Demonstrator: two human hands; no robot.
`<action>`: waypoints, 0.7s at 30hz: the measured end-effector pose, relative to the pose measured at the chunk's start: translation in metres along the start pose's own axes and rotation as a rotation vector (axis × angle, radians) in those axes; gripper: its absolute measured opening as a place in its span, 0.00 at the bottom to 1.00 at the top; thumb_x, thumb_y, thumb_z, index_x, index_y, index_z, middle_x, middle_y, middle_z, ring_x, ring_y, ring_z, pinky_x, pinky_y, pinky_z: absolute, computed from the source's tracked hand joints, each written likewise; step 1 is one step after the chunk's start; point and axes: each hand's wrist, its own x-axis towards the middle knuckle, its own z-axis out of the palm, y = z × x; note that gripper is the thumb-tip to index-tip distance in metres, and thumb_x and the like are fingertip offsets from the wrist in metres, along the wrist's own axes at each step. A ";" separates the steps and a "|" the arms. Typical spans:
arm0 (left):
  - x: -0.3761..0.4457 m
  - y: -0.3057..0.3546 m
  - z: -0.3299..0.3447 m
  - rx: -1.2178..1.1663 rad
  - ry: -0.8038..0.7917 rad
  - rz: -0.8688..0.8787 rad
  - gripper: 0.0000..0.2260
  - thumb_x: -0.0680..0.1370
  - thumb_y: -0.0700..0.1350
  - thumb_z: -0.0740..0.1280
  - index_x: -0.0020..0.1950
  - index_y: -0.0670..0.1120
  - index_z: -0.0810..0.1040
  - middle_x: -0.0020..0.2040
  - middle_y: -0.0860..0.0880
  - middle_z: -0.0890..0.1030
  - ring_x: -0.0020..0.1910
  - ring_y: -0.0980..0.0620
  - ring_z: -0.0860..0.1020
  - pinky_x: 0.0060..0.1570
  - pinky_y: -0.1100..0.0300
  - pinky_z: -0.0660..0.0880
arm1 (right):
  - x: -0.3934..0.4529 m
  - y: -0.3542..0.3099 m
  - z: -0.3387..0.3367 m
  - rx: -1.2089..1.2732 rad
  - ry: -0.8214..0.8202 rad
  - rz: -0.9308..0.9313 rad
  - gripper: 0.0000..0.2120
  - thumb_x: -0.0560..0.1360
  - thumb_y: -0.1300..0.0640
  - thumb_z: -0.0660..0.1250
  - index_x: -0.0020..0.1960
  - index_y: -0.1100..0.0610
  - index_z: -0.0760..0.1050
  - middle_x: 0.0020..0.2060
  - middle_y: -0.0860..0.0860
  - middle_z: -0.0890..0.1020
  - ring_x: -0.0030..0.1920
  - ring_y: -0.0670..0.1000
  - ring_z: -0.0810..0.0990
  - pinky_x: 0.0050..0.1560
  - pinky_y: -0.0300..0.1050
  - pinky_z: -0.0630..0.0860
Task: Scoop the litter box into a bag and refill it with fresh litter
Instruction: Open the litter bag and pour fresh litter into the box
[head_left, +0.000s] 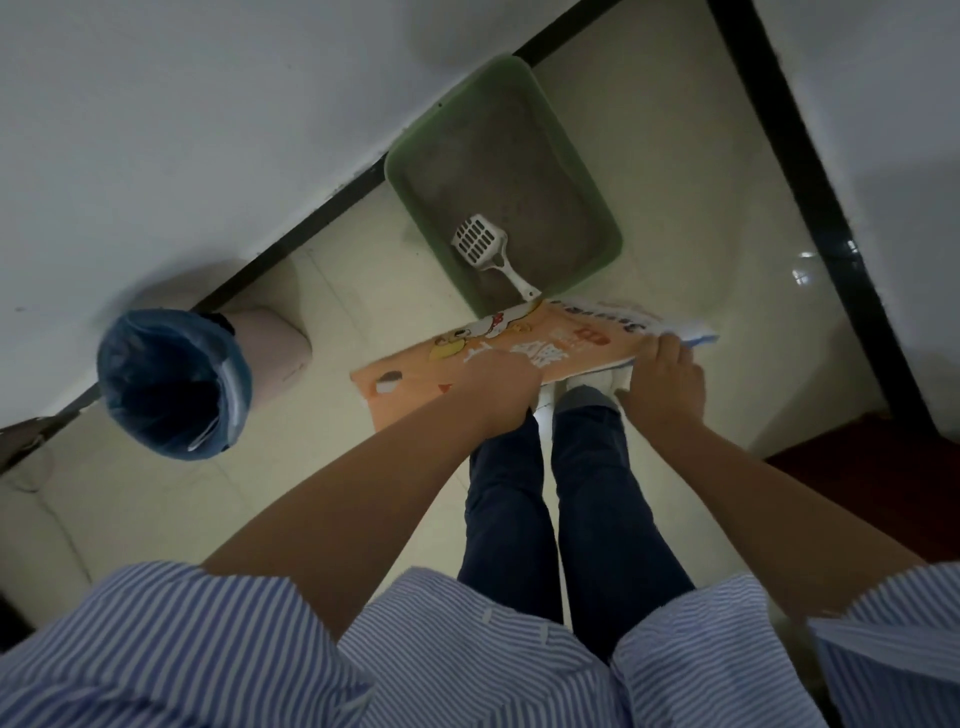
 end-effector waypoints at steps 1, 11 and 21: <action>0.000 -0.001 0.000 -0.006 0.005 0.004 0.12 0.77 0.37 0.58 0.58 0.41 0.76 0.58 0.44 0.77 0.56 0.45 0.76 0.48 0.57 0.71 | 0.007 -0.003 -0.001 0.020 0.077 -0.054 0.27 0.72 0.58 0.69 0.67 0.62 0.63 0.62 0.61 0.70 0.62 0.61 0.69 0.56 0.53 0.71; 0.032 0.005 0.031 -0.343 0.088 -0.075 0.11 0.79 0.40 0.57 0.58 0.39 0.75 0.59 0.41 0.77 0.57 0.44 0.75 0.49 0.59 0.69 | 0.067 0.001 0.016 -0.041 -0.129 -0.343 0.22 0.78 0.63 0.56 0.72 0.56 0.62 0.61 0.63 0.74 0.60 0.61 0.73 0.61 0.52 0.69; 0.101 0.031 0.070 -0.465 0.100 0.038 0.10 0.80 0.39 0.56 0.44 0.42 0.76 0.43 0.44 0.76 0.53 0.45 0.75 0.38 0.65 0.58 | 0.092 0.044 0.060 -0.019 -0.236 -0.242 0.22 0.77 0.66 0.56 0.70 0.56 0.65 0.59 0.63 0.77 0.58 0.62 0.75 0.55 0.53 0.72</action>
